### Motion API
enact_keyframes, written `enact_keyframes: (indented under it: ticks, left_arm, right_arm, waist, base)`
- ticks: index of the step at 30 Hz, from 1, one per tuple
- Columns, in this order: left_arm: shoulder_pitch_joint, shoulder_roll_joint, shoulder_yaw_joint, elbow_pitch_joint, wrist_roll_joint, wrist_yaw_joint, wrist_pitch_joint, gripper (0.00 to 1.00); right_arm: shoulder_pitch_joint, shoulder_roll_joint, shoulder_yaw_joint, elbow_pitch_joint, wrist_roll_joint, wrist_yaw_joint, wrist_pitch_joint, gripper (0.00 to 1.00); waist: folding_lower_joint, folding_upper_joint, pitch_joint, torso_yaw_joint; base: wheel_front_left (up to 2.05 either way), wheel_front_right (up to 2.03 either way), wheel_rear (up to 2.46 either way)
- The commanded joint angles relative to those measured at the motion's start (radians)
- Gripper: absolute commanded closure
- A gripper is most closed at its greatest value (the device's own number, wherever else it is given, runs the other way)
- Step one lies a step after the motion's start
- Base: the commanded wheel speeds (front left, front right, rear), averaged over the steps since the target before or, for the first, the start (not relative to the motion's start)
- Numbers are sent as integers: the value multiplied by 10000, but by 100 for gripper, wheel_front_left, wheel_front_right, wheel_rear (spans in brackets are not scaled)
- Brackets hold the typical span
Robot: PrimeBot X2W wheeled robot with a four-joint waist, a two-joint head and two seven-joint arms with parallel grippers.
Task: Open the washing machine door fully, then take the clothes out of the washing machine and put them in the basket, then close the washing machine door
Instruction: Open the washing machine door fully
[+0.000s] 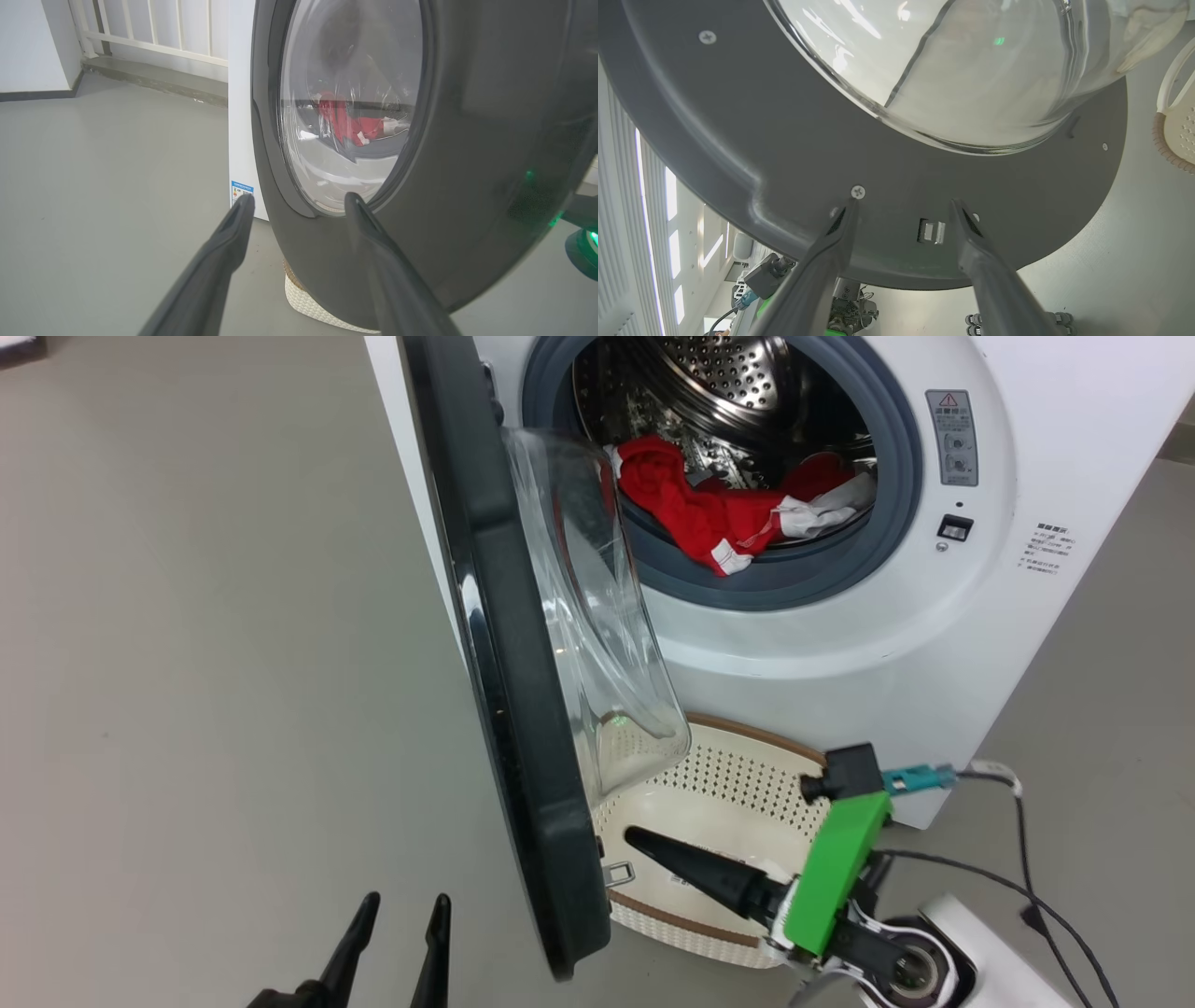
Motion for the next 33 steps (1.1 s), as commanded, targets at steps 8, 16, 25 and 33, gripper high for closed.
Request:
enact_keyframes:
  ticks: [8,16,25,33]
  left_arm:
    - [-165,81,467,-204,175,-51,-120,0]
    - [-210,81,553,-215,141,-25,-120,0]
    - [-204,81,606,-201,149,-20,-120,0]
    - [-193,81,649,-217,139,-5,-120,0]
  right_arm:
    - [603,-612,-91,41,-303,77,-901,0]
    - [1057,-1411,-46,305,-797,77,-2116,0]
    - [1164,-2238,753,924,-2304,77,-4622,0]
    - [813,-2598,1913,1435,-3752,77,-6849,0]
  waist:
    - [-1,0,-3,-211]
    - [-1,0,29,-409]
    - [-1,0,-41,-524]
    - [-1,0,-86,-631]
  base:
    - [0,0,0]
    - [0,0,0]
    - [0,0,0]
    - [0,0,0]
